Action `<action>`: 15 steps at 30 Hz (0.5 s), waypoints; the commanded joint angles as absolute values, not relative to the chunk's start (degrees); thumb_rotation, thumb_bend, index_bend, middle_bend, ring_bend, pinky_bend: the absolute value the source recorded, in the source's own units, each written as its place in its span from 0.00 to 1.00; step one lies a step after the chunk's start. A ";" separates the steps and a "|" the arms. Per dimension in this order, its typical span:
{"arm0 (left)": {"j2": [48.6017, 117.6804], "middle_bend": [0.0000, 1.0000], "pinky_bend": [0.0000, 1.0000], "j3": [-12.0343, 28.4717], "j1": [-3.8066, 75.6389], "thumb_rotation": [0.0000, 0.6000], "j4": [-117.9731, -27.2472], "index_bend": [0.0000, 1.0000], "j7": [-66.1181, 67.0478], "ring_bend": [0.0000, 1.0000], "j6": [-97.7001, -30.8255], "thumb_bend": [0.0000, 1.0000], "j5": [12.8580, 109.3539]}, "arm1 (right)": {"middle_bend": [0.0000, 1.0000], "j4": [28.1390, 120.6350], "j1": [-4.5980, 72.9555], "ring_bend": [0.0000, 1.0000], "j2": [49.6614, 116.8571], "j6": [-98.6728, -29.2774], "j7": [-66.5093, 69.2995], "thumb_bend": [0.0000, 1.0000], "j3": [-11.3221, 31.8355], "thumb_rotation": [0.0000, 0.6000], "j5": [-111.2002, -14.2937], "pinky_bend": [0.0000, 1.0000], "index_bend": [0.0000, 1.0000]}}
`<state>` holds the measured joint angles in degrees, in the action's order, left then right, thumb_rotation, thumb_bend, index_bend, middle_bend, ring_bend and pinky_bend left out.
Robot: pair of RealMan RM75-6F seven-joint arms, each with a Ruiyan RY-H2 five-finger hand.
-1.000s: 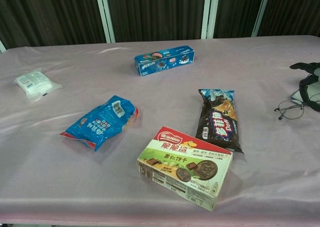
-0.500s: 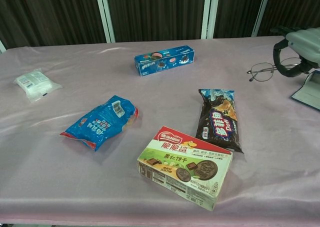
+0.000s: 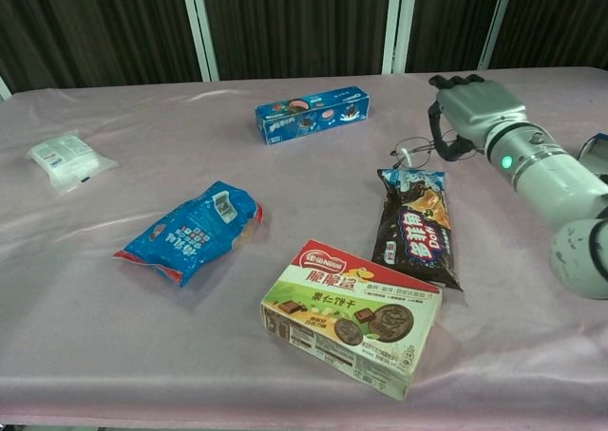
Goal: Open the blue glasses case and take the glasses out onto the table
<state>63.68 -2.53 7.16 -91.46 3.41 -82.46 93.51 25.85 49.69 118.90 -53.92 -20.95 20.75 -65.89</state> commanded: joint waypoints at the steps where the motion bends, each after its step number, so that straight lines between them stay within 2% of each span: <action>1: 63.63 0.00 0.00 -2.53 7.21 1.00 -91.51 0.00 3.37 0.00 -82.37 0.44 93.42 | 0.06 23.27 51.46 0.00 121.25 -51.27 -20.86 0.63 21.77 1.00 -64.51 0.00 0.50; 4: 63.60 0.00 0.00 -2.67 7.17 1.00 -91.61 0.00 3.46 0.00 -82.47 0.44 93.61 | 0.03 23.21 51.58 0.00 121.43 -49.97 -21.73 0.55 22.32 1.00 -63.54 0.00 0.36; 9: 63.64 0.00 0.00 -2.86 6.94 1.00 -91.68 0.00 3.82 0.00 -82.98 0.44 94.01 | 0.00 25.75 50.62 0.00 119.42 -51.38 -22.54 0.48 22.82 1.00 -63.06 0.00 0.26; 13: 63.54 0.00 0.00 -2.88 6.56 1.00 -91.64 0.00 3.56 0.00 -83.98 0.44 94.39 | 0.00 34.93 47.06 0.00 113.44 -56.11 -20.16 0.48 21.77 1.00 -65.07 0.00 0.23; 15: 63.46 0.00 0.00 -2.94 6.32 1.00 -91.59 0.00 3.21 0.00 -84.56 0.44 94.64 | 0.00 42.95 43.62 0.00 108.19 -60.48 -19.57 0.48 20.25 1.00 -67.23 0.00 0.21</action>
